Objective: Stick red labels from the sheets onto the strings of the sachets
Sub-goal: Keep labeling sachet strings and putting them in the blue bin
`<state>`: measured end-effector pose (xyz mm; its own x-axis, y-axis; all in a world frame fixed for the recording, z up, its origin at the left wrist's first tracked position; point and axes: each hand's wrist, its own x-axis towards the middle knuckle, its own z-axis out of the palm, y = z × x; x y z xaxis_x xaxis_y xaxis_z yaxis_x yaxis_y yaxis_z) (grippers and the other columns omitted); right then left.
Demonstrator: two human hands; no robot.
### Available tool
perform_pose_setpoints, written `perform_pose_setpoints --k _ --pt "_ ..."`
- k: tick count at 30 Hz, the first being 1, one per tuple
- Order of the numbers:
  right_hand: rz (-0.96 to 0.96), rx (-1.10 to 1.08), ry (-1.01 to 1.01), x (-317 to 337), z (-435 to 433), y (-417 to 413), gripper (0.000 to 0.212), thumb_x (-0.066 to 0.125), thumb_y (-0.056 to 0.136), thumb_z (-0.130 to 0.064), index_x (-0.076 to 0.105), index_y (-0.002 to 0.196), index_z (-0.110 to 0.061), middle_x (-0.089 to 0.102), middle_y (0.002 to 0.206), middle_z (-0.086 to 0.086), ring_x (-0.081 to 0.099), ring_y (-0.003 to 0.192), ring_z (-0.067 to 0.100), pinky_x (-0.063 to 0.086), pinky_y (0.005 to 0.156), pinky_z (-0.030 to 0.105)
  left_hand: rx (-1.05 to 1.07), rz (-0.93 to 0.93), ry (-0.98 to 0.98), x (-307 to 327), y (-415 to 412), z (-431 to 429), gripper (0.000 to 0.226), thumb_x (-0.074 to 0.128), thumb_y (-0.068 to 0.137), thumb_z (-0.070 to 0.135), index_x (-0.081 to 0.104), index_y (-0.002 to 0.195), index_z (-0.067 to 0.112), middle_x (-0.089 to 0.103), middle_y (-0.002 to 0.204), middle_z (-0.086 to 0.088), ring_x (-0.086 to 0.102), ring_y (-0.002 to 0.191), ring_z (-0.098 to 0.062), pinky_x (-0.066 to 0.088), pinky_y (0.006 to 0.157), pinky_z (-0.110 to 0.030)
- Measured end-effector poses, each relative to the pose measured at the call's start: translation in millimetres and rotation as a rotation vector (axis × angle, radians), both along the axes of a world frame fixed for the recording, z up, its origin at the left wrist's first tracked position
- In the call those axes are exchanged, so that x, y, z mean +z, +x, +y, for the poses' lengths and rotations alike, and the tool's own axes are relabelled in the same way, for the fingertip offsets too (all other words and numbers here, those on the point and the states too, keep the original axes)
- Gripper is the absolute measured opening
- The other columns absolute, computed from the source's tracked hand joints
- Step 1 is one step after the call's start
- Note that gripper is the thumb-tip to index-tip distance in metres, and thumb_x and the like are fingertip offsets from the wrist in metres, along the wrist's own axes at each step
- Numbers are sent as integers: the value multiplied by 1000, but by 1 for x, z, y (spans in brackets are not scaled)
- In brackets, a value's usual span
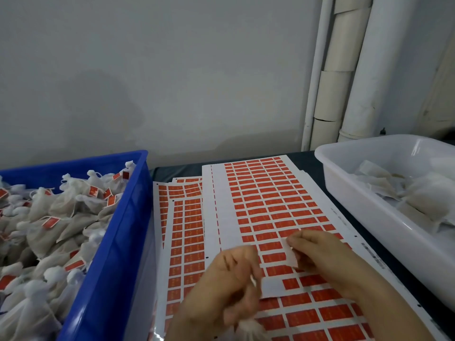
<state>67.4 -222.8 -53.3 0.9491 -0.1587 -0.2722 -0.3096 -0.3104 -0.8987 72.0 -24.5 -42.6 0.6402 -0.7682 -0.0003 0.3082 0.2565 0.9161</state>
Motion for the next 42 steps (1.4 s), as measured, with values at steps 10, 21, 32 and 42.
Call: perform_pose_setpoints --k 10,21,32,42 --pt "-318 -151 319 5 9 0 35 54 69 -43 67 93 -22 53 47 0 45 39 9 52 69 29 525 300 -117 -7 13 -14 22 59 74 25 74 67 11 64 63 -7 54 43 -8 42 36 -13" --pt "-522 -209 442 -4 14 5 21 63 69 -29 68 88 -22 72 87 -8 69 82 14 55 62 20 627 361 -49 -5 12 -18 30 66 75 20 67 103 9 73 100 -13 72 88 -25 59 61 -27" --pt "-639 -158 173 5 41 2 56 64 63 -55 33 110 -66 43 93 -57 46 87 -31 38 51 -4 568 304 67 -9 9 -22 22 68 69 30 77 79 13 74 89 -12 72 77 -20 55 54 -23" --pt "-704 -165 212 3 43 0 83 73 56 -46 18 109 -79 44 106 -44 55 86 -22 44 54 2 408 199 128 -8 5 -25 27 67 71 31 76 83 9 70 76 -11 63 57 -14 49 42 -19"
